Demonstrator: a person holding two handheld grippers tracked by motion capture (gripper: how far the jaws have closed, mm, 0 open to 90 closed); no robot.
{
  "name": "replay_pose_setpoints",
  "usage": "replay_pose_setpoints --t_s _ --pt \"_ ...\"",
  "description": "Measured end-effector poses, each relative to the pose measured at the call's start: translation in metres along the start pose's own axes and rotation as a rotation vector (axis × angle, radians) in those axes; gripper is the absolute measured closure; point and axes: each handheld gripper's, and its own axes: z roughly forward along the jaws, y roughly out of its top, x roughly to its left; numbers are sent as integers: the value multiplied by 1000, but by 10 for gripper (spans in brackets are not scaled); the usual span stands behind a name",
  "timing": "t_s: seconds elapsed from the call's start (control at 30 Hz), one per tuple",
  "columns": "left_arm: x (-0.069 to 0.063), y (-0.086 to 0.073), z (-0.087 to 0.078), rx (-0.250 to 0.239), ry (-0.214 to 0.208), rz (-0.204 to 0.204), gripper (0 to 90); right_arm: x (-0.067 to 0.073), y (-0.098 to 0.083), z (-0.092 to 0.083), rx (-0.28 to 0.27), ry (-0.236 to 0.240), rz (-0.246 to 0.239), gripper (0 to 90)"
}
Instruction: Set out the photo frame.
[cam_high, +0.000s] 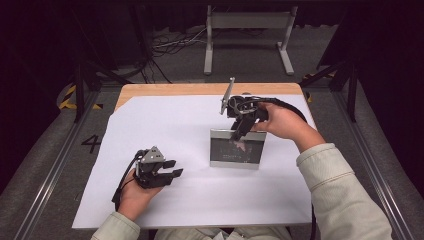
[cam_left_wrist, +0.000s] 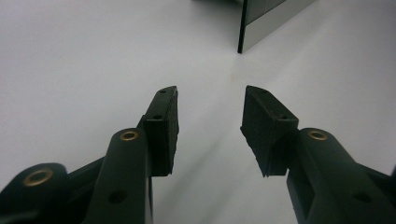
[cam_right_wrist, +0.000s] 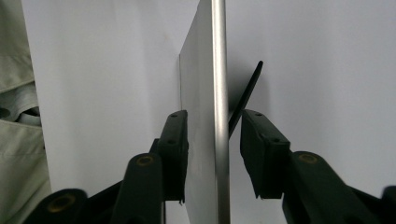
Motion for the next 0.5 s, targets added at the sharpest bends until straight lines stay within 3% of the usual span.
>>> replay_pose_setpoints --t_s 0.13,0.23,0.47,0.5 --pt "1 1 1 1 -6 -1 562 3 -6 -6 -60 -11 14 530" --pt "1 1 2 1 -5 6 560 6 -12 -14 -116 -52 11 501" --pt "1 3 2 -2 -7 2 551 12 -27 -28 -206 -94 63 444" --pt "2 3 2 -13 -2 4 538 14 -34 -32 -241 -116 82 403"
